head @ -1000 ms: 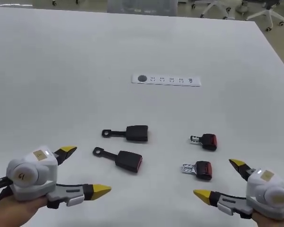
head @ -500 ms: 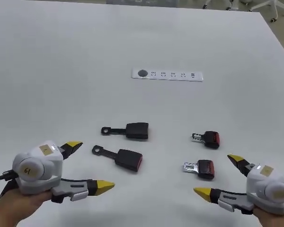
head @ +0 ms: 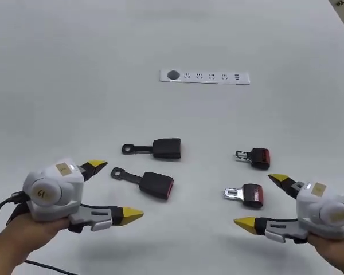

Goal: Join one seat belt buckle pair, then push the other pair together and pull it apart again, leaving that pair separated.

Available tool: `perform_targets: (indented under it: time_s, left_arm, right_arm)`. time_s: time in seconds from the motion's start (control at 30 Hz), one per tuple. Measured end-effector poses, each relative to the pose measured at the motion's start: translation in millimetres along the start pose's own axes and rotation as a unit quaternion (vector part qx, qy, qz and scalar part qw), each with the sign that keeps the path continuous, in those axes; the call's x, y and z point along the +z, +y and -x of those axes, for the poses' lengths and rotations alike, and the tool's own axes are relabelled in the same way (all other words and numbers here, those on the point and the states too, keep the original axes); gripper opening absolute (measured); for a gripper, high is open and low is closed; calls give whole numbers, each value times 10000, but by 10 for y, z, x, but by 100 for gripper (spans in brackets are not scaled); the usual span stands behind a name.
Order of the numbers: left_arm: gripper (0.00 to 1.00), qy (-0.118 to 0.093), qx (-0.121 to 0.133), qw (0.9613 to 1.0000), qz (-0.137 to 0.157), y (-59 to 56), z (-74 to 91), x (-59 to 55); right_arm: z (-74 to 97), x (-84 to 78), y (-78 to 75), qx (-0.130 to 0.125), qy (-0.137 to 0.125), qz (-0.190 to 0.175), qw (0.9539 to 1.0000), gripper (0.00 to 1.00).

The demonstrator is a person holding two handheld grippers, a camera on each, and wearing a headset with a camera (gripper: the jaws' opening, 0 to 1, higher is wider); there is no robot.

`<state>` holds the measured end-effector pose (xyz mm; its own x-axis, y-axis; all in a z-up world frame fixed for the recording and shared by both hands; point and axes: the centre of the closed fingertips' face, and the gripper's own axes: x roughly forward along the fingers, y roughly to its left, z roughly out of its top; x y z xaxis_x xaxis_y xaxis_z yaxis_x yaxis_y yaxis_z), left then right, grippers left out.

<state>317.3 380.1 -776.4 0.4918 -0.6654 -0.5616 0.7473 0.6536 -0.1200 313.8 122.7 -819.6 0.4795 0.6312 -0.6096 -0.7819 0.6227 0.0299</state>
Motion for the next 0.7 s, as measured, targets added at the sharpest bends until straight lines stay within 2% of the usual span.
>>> perform_targets:
  time_s: [0.4, 0.57, 0.7]
  left_arm:
    - [83, 205, -273, 9989, -324, -30, -203, 35]
    - [82, 365, -463, 9968, -543, -71, -323, 27]
    - [81, 456, -571, 9951, -671, -88, -411, 18]
  right_arm:
    - [-76, -60, -68, 447, 208, 246, 9985, 83]
    - [-111, -107, -66, 705, 325, 343, 9964, 82]
    - [-134, -138, -99, 811, 370, 353, 9954, 82]
